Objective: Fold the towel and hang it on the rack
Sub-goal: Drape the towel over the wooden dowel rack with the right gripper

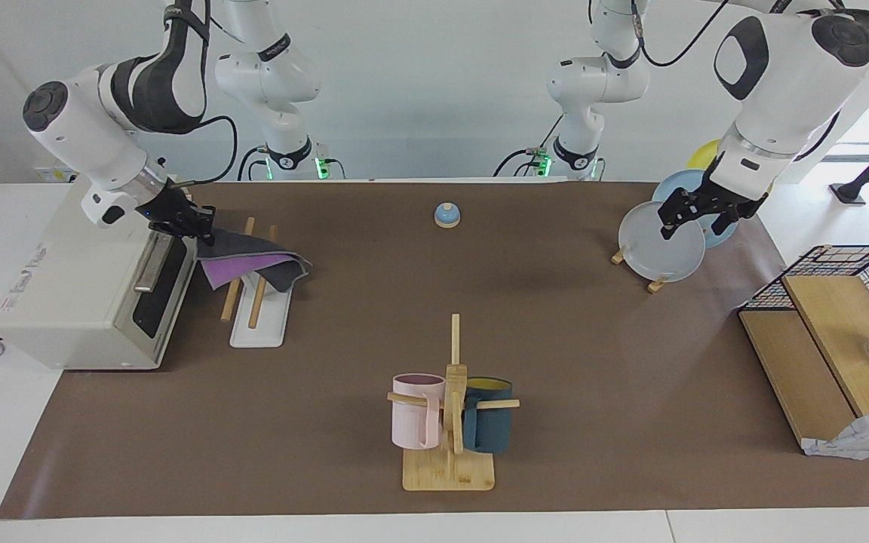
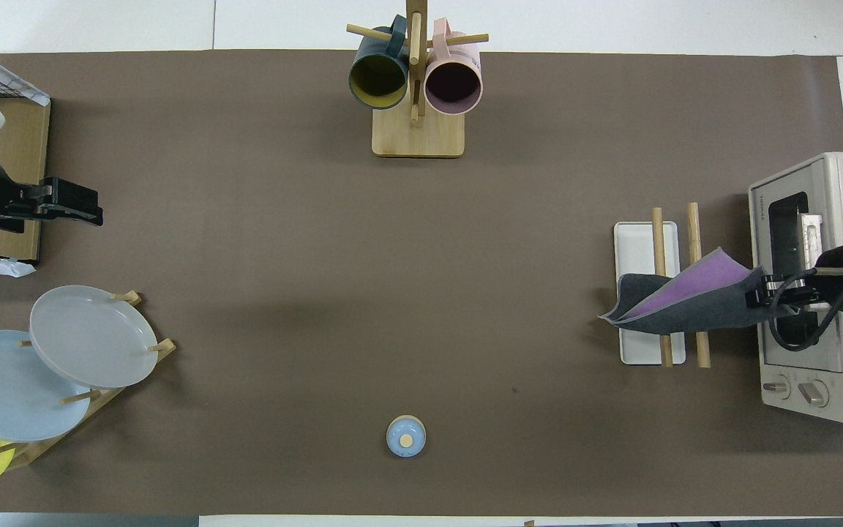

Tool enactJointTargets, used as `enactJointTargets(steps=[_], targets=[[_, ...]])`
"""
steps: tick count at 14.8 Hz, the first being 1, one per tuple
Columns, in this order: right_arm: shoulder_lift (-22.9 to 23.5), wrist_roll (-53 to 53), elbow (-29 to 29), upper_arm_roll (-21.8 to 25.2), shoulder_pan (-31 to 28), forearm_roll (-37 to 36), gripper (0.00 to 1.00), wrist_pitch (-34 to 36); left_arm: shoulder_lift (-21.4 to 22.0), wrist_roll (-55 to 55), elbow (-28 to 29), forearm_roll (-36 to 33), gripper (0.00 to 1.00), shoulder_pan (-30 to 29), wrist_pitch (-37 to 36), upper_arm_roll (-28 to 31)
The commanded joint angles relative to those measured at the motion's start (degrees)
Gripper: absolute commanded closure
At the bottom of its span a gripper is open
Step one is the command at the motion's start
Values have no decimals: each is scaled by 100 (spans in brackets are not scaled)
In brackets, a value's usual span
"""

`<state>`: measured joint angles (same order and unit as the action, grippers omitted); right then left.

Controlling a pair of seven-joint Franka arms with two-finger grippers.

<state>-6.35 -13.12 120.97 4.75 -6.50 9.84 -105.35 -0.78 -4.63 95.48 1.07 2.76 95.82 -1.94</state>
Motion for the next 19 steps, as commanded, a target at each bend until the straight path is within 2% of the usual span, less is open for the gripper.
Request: enactJointTargets(steps=[1,8,9,10,11,16,19], targets=[[-191,-234,251,-70,-176,-105,100,-170,78,94,23,-107,0,75,-107,62],[-200,-516,260,-70,-370,-131,100,-152,78,76,23,-133,0,102,-160,53],[-200,-525,243,-70,-361,-140,82,-144,78,76,23,-133,0,102,-160,53],[-191,-533,225,-70,-361,-131,49,-100,78,76,23,-177,0,111,-160,53],[-191,-533,234,-79,-343,-131,1,-143,78,85,23,-203,0,102,-160,45],[-147,-498,-91,-149,-308,-140,0,-38,78,76,23,-203,0,93,-107,27],[-121,-490,-503,-289,-299,-236,0,286,78,76,14,-203,0,67,-107,18]])
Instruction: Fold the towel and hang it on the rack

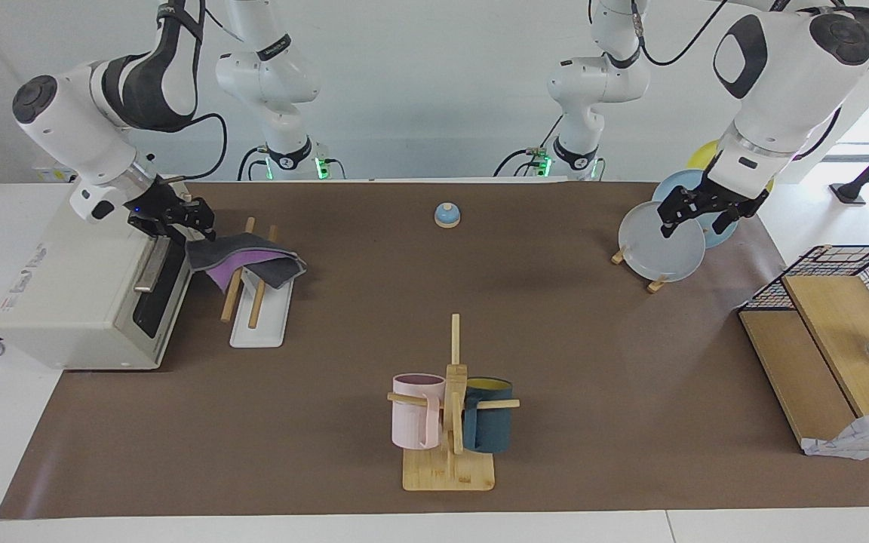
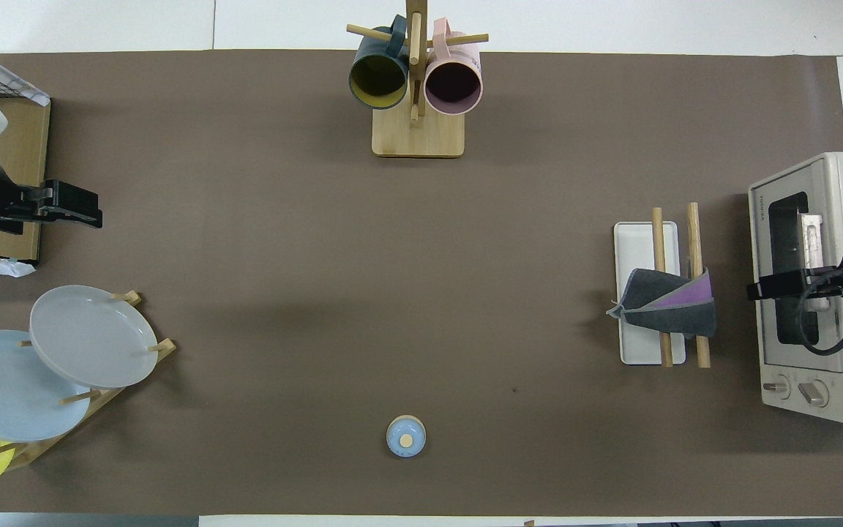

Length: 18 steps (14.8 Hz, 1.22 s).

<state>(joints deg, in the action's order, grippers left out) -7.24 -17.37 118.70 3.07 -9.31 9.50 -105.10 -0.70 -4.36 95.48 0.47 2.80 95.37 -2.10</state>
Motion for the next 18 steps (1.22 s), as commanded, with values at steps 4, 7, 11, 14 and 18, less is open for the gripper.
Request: enactJointTargets(steps=[4,7,11,14,18], targets=[[346,477,-1348,-439,384,-754,0,1061,62,49,14,-143,0,45,-45,25],[618,787,-2024,-439,728,-835,0,1421,62,49,14,-143,0,36,-27,34],[777,822,-2615,-430,817,-809,0,2186,70,32,14,-134,0,27,-27,43],[733,831,-2633,-430,860,-826,0,2126,70,14,14,-134,0,10,-36,52],[847,1059,-2747,-430,870,-923,0,2029,70,14,14,-134,0,10,-36,60]])
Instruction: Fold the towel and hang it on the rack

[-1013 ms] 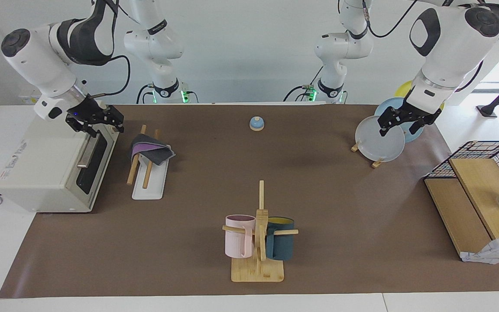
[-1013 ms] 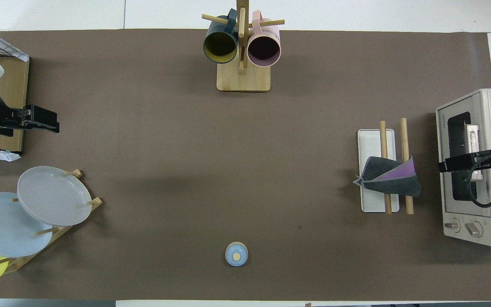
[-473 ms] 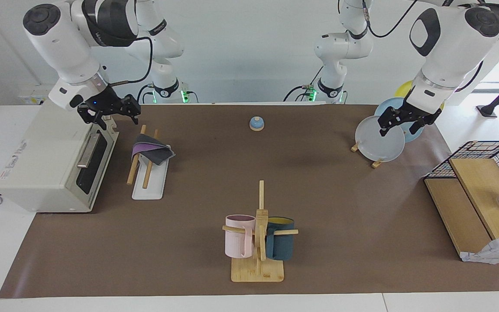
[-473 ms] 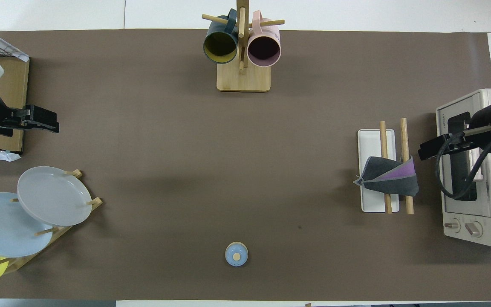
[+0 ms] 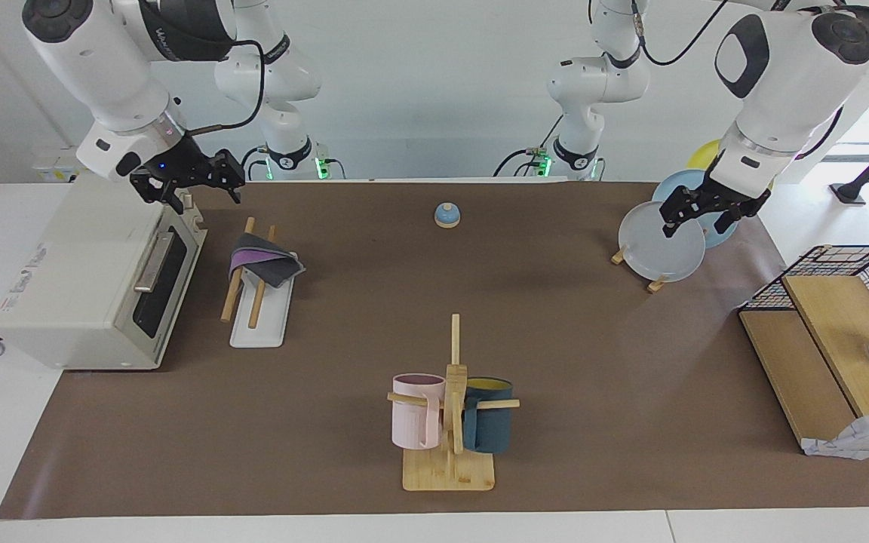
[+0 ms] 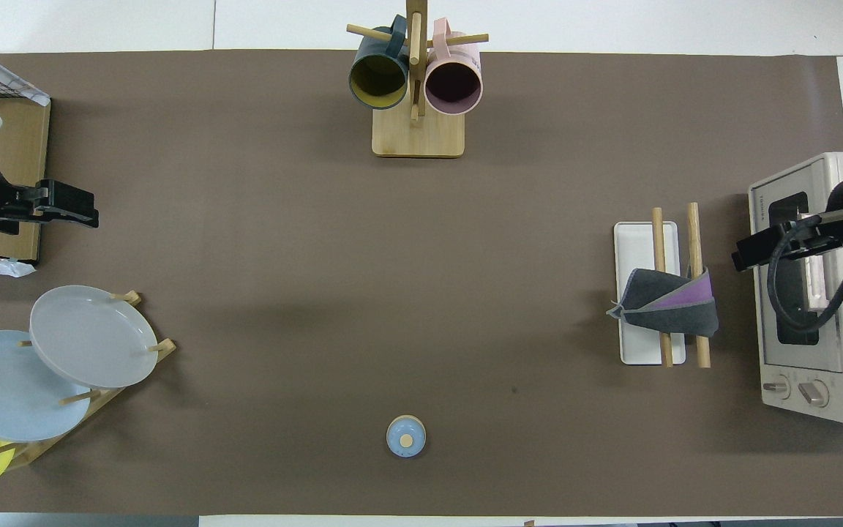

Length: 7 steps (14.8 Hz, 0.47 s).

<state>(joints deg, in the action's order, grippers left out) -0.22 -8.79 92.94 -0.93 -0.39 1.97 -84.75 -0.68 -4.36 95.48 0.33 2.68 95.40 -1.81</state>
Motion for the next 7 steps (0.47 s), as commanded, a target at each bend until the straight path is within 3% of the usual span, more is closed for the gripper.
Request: enactJointTargets(steps=[1,3,7], targets=[[206,220,-284,-22,-40,-231,0,20,68,5,14,-121,0,22,-39,31],[565,220,-827,-39,-31,-442,0,282,68,5,14,-121,0,22,-39,31],[418,246,-681,22,99,-346,0,354,68,5,14,-121,0,22,-39,31]])
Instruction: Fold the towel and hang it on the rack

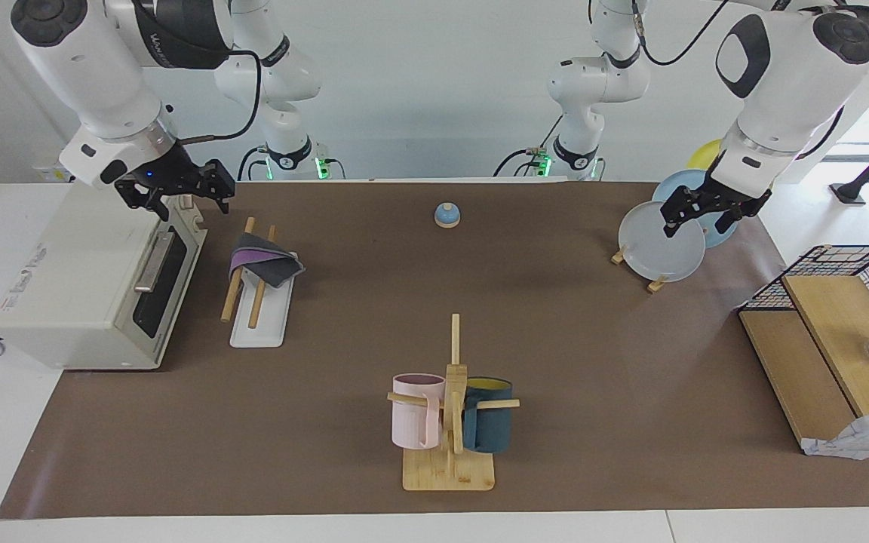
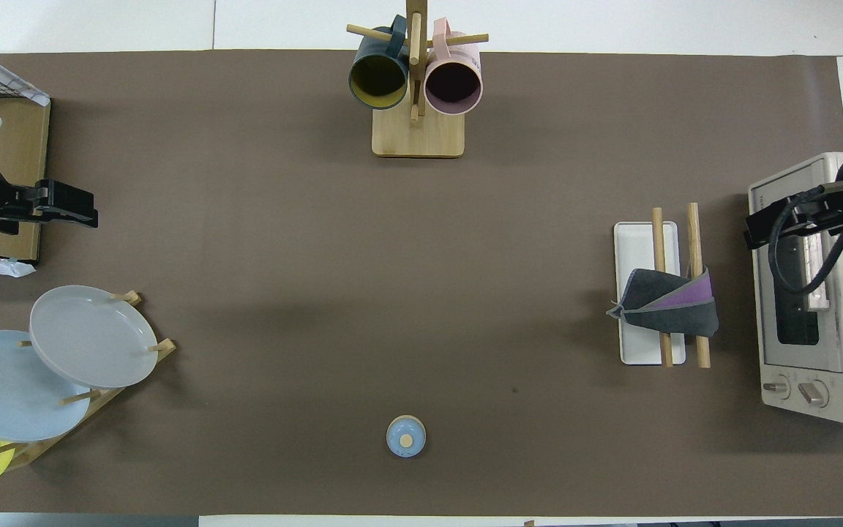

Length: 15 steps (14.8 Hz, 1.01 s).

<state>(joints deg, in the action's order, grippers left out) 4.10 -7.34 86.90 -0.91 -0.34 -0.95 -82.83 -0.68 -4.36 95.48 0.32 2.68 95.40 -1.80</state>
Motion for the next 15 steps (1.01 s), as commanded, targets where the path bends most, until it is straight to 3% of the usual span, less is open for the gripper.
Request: enactJointTargets(steps=[1,7,15], targets=[[-67,127,-33,73,200,-54,0,162,68,6,14,-120,0,22,-39,30],[-348,268,407,222,183,104,0,101,68,6,14,-129,0,22,-39,30],[-261,285,197,231,34,25,0,-32,68,6,14,-120,0,22,-39,30]])
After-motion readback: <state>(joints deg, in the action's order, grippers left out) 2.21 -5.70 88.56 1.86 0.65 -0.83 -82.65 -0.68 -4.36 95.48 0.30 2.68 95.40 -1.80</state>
